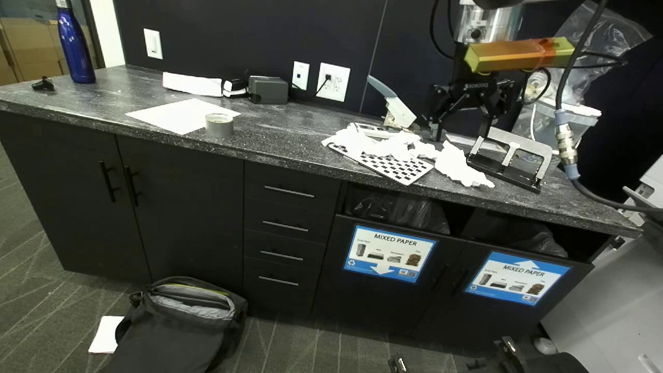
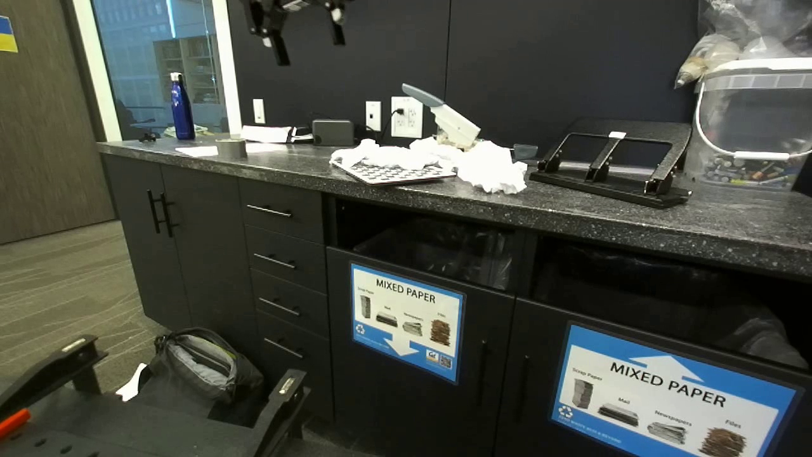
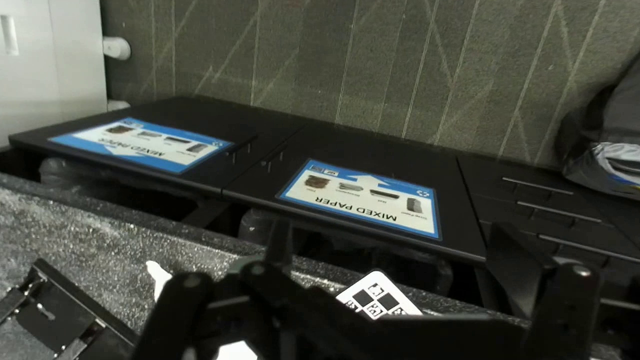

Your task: Put all the white pieces of paper in the left bin

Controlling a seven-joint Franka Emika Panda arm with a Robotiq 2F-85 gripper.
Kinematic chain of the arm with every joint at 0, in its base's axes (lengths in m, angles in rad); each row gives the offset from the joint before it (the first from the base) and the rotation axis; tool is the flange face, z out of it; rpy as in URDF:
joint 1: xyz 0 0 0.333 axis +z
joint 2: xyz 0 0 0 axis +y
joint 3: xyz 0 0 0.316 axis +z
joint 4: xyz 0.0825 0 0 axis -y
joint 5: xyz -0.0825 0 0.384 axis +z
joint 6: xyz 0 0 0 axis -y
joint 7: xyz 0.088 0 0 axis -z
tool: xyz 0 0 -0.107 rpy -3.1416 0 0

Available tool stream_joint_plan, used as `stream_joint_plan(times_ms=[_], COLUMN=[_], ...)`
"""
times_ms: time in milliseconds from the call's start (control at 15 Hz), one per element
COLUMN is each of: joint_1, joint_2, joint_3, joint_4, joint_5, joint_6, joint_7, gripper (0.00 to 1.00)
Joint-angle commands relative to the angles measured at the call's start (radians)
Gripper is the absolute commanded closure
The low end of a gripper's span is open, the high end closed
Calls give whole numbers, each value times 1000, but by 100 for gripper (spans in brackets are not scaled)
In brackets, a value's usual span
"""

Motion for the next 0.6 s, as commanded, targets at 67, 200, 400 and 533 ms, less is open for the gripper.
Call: stream_joint_plan(times_ms=[67, 200, 400, 533], joint_1=[-47, -66, -98, -125], joint_2=[225, 330, 497, 605], joint_3=[-135, -188, -224, -225], joint_4=[189, 285, 458, 563], joint_5=[-15, 38, 133, 171], joint_6=[89, 110, 89, 63], joint_7=[-260, -393, -564, -640], gripper=[0, 0, 0, 0])
